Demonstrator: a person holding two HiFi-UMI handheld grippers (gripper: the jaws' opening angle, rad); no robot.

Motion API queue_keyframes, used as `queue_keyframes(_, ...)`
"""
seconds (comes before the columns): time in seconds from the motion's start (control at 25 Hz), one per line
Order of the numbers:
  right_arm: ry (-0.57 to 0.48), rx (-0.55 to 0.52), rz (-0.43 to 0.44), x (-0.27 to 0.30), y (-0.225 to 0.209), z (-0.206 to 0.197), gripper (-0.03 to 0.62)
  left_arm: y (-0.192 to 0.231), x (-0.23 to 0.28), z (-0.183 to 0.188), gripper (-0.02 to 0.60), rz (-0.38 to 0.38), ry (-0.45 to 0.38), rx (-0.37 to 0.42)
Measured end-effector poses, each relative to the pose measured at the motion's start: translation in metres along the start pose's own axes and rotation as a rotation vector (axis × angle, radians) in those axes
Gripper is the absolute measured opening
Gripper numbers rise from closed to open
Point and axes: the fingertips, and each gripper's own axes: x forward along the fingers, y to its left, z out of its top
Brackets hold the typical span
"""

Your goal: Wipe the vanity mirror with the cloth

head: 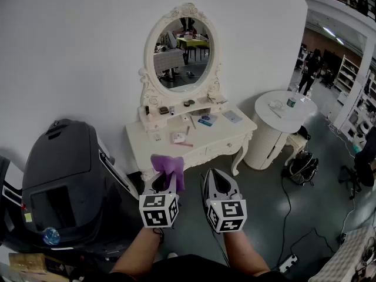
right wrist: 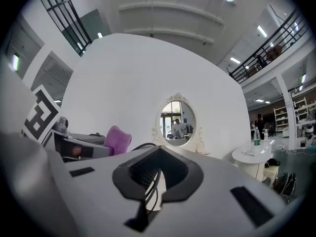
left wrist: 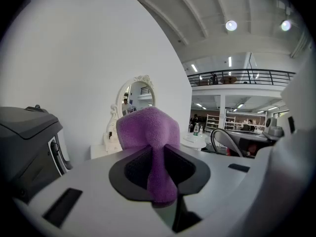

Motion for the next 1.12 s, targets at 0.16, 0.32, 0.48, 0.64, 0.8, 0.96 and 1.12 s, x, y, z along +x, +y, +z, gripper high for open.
queue_keyframes(0.16,-0.031,0.012,0.018,0.010,0.000,0.011,0.011,0.004,0.007,0.008,0.075,-0.006,-0.018,0.007)
queue_keyframes(0.32,0.221,-0.079,0.305,0.009,0.026,-0.018,0.011,0.008,0.007,0.006,0.075,-0.003,-0.013,0.004)
queue_keyframes(0.48,0.713,-0.610,0.348,-0.014,-0.008,-0.083,0.011,0.010,0.005,0.004,0.075,-0.001,-0.010,-0.001)
queue_keyframes(0.64,0.166,-0.209,0.075,0.023,-0.044,0.002,0.011,0.012,0.006,0.000,0.075,0.002,-0.003,-0.005)
queue_keyframes(0.8,0.086,-0.164,0.052,0.024,-0.028,0.001,0.011,0.007,0.009,-0.001,0.075,-0.010,0.002,0.005)
queue_keyframes(0.96,0.057,-0.151,0.066,0.032,-0.015,0.004,0.011,0.013,0.016,0.003,0.075,-0.008,-0.004,0.005)
queue_keyframes(1.12,0.047,-0.154,0.058,0.042,-0.009,0.007,0.011,0.020,0.026,0.007,0.075,-0.017,-0.006,0.010)
